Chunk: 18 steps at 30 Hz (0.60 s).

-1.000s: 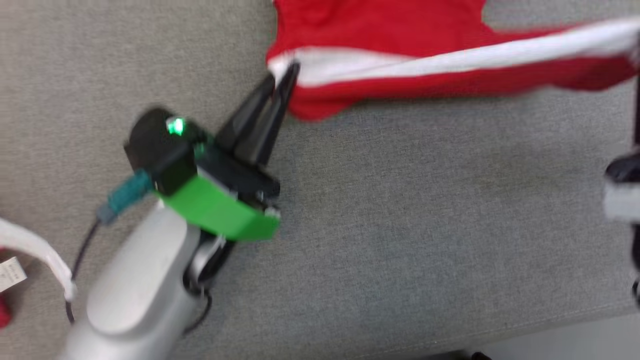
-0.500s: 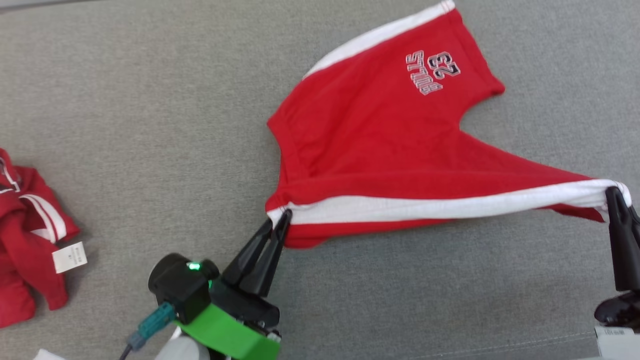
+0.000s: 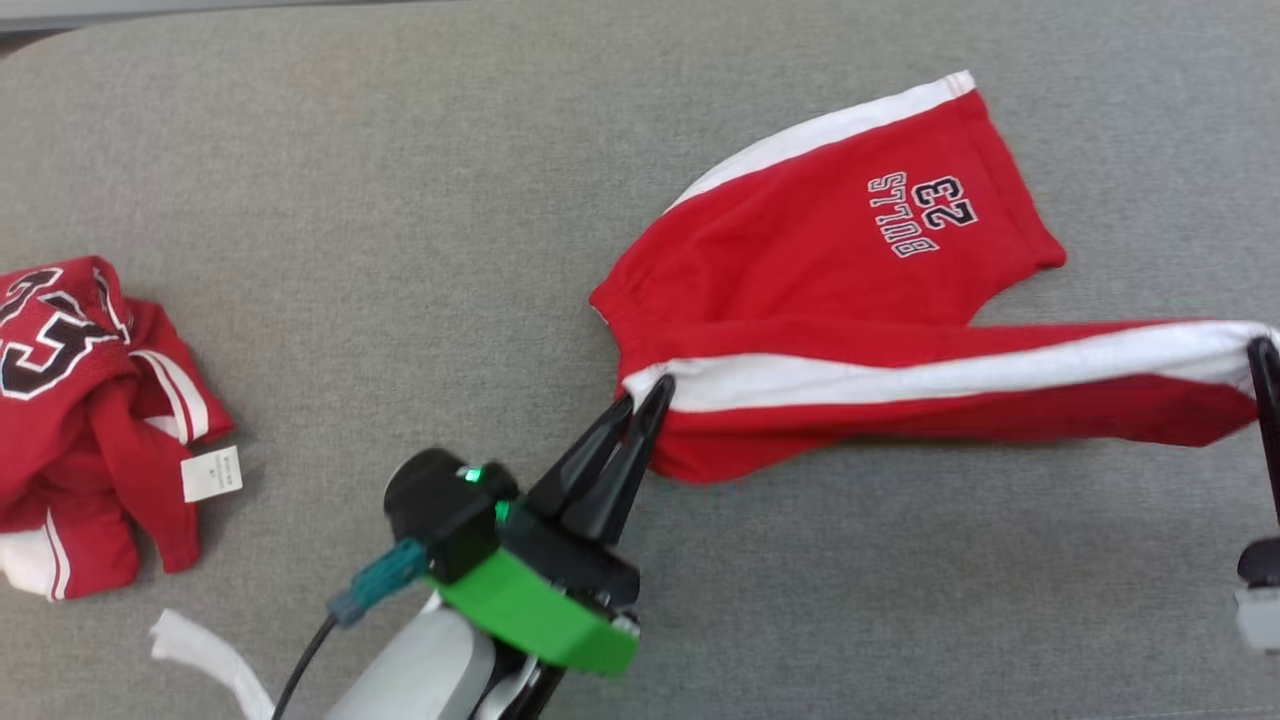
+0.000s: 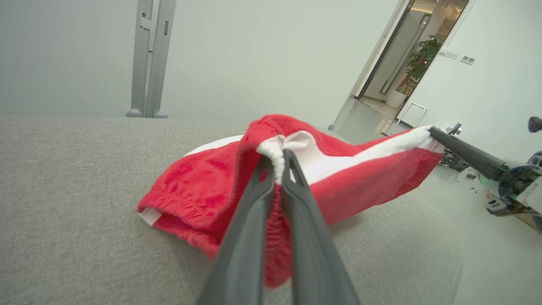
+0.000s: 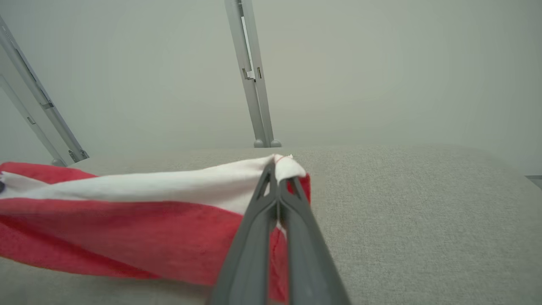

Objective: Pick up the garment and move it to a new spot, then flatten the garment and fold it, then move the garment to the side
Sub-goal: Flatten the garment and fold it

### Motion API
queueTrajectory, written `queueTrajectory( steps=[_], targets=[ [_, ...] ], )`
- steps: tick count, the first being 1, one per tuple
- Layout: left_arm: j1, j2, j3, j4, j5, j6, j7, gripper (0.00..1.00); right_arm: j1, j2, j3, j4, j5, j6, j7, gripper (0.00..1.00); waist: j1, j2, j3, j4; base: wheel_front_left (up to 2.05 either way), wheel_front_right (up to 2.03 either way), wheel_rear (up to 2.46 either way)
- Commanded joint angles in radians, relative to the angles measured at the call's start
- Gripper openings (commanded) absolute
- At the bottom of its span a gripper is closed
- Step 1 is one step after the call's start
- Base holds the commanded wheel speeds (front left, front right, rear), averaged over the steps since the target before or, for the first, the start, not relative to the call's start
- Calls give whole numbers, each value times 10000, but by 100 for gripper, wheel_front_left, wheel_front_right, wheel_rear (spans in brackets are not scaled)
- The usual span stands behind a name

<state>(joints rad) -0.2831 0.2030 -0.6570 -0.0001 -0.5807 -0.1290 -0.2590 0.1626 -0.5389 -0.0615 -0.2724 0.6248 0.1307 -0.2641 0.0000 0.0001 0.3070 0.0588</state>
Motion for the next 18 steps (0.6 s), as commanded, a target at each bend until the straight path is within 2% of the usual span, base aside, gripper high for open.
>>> queueTrajectory(
  steps=[1, 10, 15, 18],
  targets=[
    [-491, -86, -41, 196, -81, -18, 21, 0, -483, -281, 140, 280, 272, 1, 39, 0, 0, -1, 411, 282, 0, 0, 0],
    [-2690, -853, -314, 1787, -1315, -18, 391, 0, -3687, -2267, 1494, 2192, 1975, 1, 847, 0, 0, -1, 1351, 861, 0, 0, 0],
    [-3339, -1134, -106, 2644, -2063, -18, 257, 0, -5305, -3082, 2541, 2783, 2812, 1, 1464, 0, 0, -1, 1728, 1021, 0, 0, 0],
    [-3692, -1336, -66, 3042, -2873, -19, 202, 0, -6306, -3496, 3156, 3249, 3168, 1, 1834, 0, 0, -1, 1937, 1154, 0, 0, 0]
  ],
)
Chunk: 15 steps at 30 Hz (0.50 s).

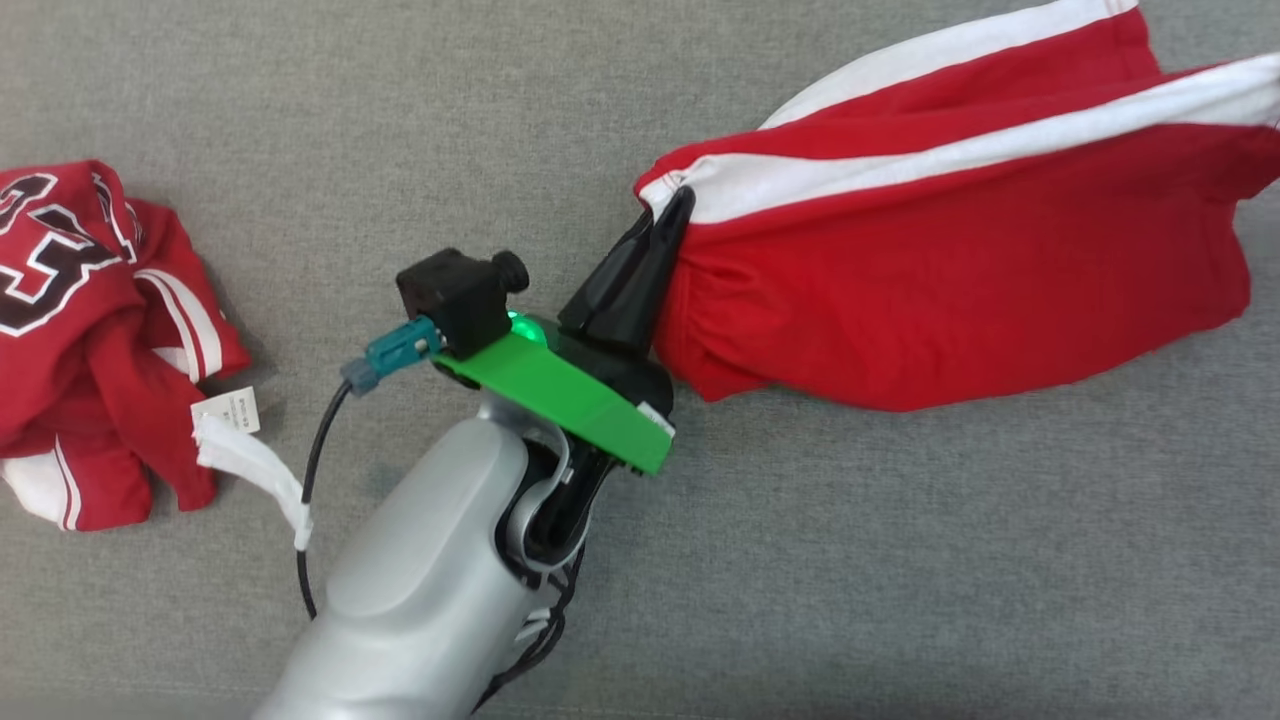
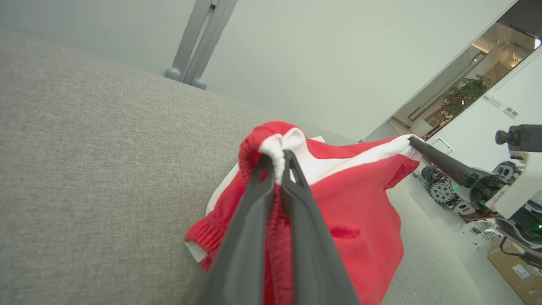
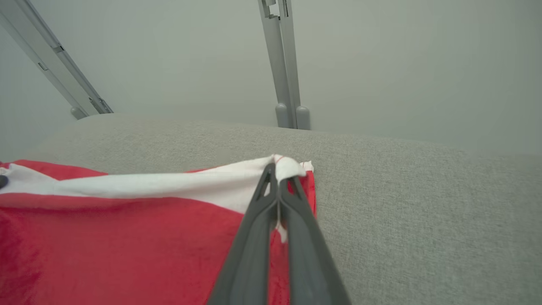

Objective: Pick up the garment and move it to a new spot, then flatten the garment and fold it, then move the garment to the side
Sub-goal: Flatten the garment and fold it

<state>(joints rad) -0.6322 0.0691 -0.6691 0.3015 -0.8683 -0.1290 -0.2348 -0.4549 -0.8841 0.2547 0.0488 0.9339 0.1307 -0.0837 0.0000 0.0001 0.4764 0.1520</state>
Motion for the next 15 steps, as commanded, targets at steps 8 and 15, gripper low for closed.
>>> queueTrajectory(
  steps=[8, 15],
  targets=[
    [-1242, -143, -58, 1074, -977, -19, -156, 0, -2235, -484, 1263, 1094, 722, -2, 642, 0, 0, -1, 733, 442, 0, 0, 0],
    [-2082, -170, -556, 1772, -1357, -19, -209, 0, -3605, -350, 2386, 1898, 964, -2, 849, 0, 0, -1, 1031, 455, 0, 0, 0]
  ],
)
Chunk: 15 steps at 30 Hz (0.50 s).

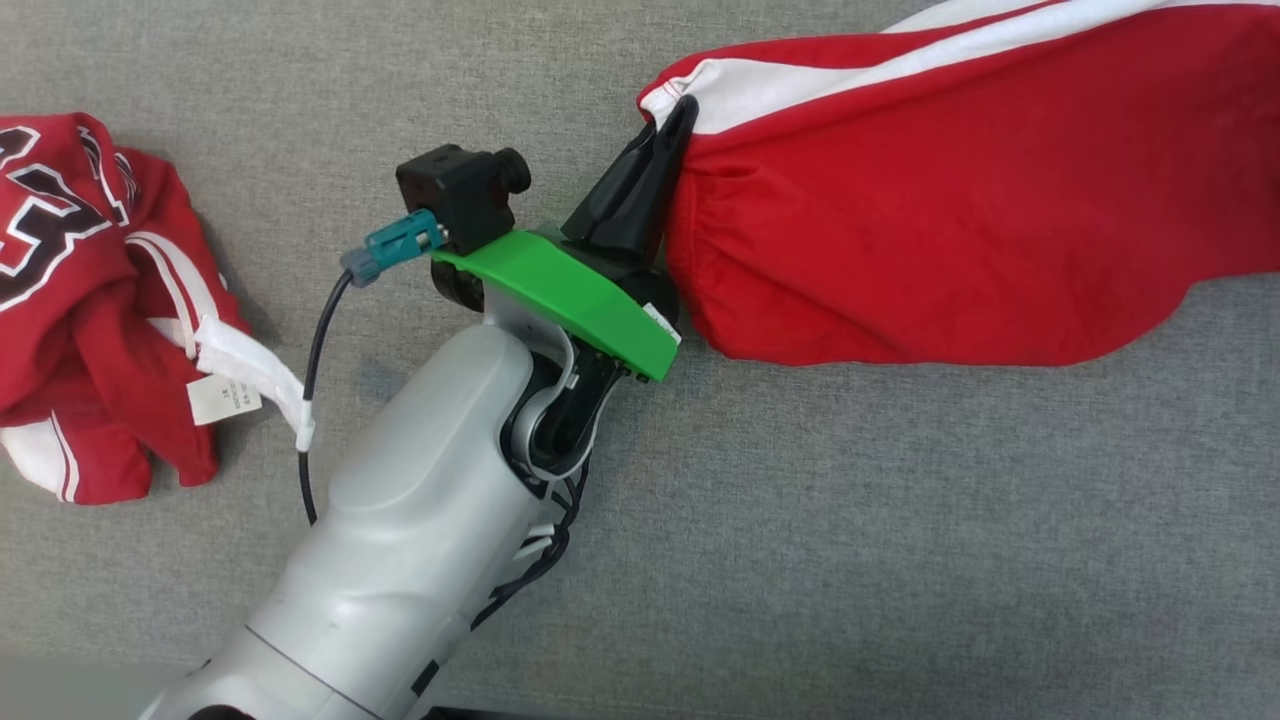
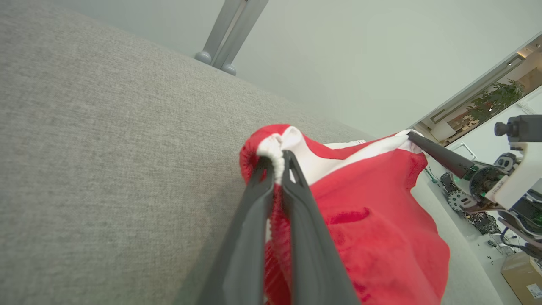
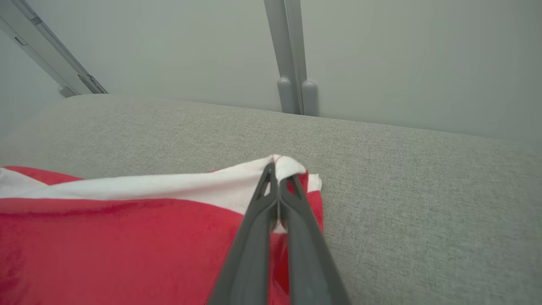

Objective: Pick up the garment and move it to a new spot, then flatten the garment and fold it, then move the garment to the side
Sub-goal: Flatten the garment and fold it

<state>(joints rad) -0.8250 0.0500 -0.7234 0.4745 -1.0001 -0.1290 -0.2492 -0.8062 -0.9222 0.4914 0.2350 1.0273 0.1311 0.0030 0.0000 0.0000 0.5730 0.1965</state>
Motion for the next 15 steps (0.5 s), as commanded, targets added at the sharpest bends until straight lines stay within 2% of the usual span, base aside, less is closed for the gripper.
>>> queueTrajectory(
  steps=[1, 2, 3, 4, 10, 13, 15],
  targets=[
    [-268, 21, -85, 120, -93, -19, -79, 0, -266, 73, 194, 158, 65, -5, -62, 0, 0, 0, 93, 0, 0, 0, 0],
    [-354, 19, -144, 174, -182, -19, -75, 7, -424, 121, 365, 268, 100, -6, -124, 0, 0, 0, 111, -16, 0, 0, 0],
    [-411, 18, -199, 234, -226, -19, -80, 24, -525, 154, 495, 350, 123, -6, -174, 13, 0, 0, 115, -32, 0, 0, 0],
    [-477, 19, -270, 285, -280, -19, -84, 100, -647, 207, 617, 468, 188, -5, -301, 100, 0, 0, 107, -58, 0, 0, 0],
    [-362, 29, -153, 373, 353, 50, -176, 100, -628, 307, 1210, 588, 415, -3, -1406, 100, 0, 0, -296, -231, 0, 0, 0],
    [200, 244, 333, -123, 1446, 412, -164, 100, -185, 320, 1437, 445, 554, -3, -2016, 100, 0, 0, -680, -360, 0, 0, 0],
    [738, 403, 714, -683, 2419, 840, -162, 100, 151, 405, 1484, 317, 651, -3, -2327, 100, 0, 0, -955, -487, 0, 0, 0]
  ],
)
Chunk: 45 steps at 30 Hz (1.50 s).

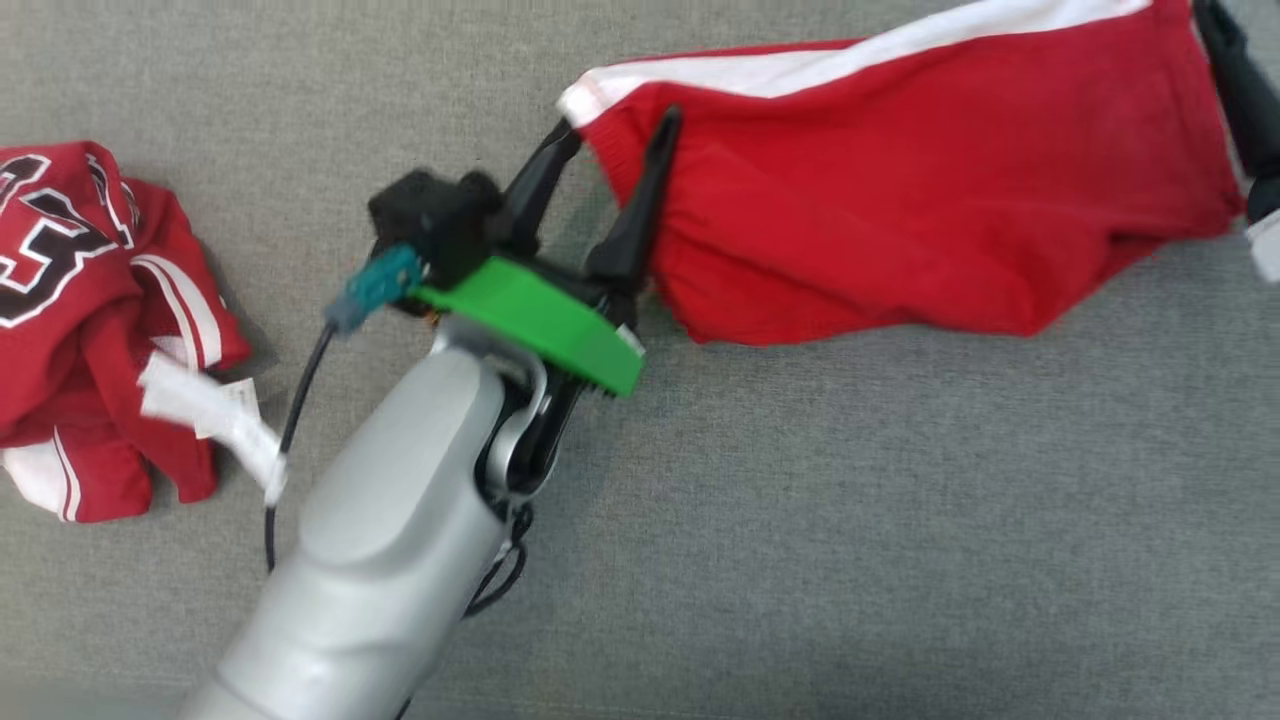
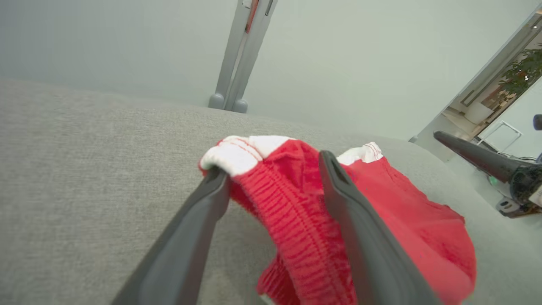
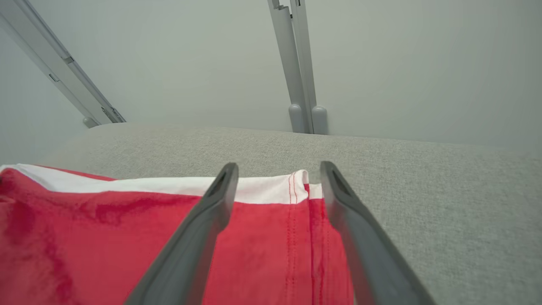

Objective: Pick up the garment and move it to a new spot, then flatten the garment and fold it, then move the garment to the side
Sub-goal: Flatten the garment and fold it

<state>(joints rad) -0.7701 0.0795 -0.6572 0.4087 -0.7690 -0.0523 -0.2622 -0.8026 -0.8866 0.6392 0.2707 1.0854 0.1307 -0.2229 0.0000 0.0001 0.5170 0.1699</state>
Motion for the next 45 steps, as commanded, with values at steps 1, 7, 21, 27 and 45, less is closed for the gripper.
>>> queueTrajectory(
  steps=[1, 7, 21, 27, 45],
  targets=[
    [593, 176, 282, -348, 586, 328, -33, 100, 342, 148, -22, -72, 87, 1, -196, 100, 0, -1, -574, -308, 0, 0, 0],
    [2879, 261, 819, -1144, 1364, 619, -22, 100, 1771, 740, -194, -129, -141, 1, -418, 100, 0, -1, -1507, -557, 0, 0, 0],
    [4390, 474, 884, -1271, 1774, 983, -27, 100, 3145, 1335, -733, 399, -554, 1, -424, 100, 0, -1, -2508, -177, 0, 0, 0],
    [5078, 313, 1104, -2644, 3080, 1591, -29, 100, 2655, 1341, -890, 1618, -1006, 1, 104, 100, 0, -1, -2348, 535, 0, 0, 0],
    [6352, -291, 1065, -4596, 4742, 1617, -23, 100, 578, 1382, 96, 5041, -3047, 1, 1776, 92, 0, -1, -1432, 2434, 0, 0, 0]
  ],
)
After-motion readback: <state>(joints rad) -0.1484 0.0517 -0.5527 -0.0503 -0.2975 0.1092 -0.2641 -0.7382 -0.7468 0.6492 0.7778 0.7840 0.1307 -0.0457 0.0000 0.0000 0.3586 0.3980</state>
